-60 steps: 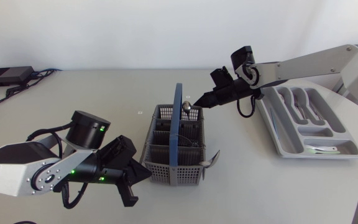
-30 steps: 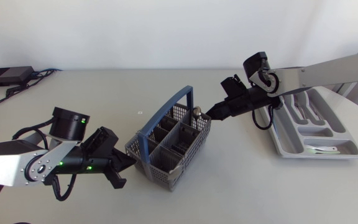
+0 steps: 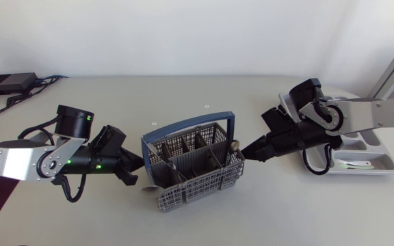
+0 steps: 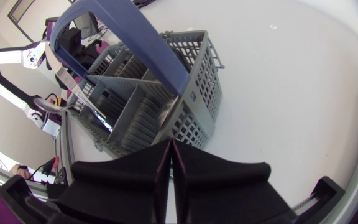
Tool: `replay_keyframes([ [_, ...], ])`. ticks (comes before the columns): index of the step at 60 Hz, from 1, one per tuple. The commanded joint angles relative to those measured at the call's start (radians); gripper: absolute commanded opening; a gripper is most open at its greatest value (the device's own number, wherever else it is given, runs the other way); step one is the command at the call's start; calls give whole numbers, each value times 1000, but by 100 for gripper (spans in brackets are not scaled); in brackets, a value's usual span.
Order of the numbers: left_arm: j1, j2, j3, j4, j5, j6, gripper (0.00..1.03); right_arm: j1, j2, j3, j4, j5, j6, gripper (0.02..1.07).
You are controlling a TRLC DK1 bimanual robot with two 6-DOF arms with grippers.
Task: Sort the cutlery from the basket into the organizer compartments.
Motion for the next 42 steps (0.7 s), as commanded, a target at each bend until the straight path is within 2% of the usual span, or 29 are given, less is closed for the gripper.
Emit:
replay_keyframes([
  [1, 14, 51, 80, 22, 28, -29, 3, 2, -32, -32, -11, -14, -18, 8],
  [19, 12, 203, 241, 29, 53, -76, 3, 19, -44, -34, 42, 58, 36, 8],
  [42, 8, 275, 316, 31, 53, -86, 3, 71, -24, 8, 92, 133, 114, 8],
])
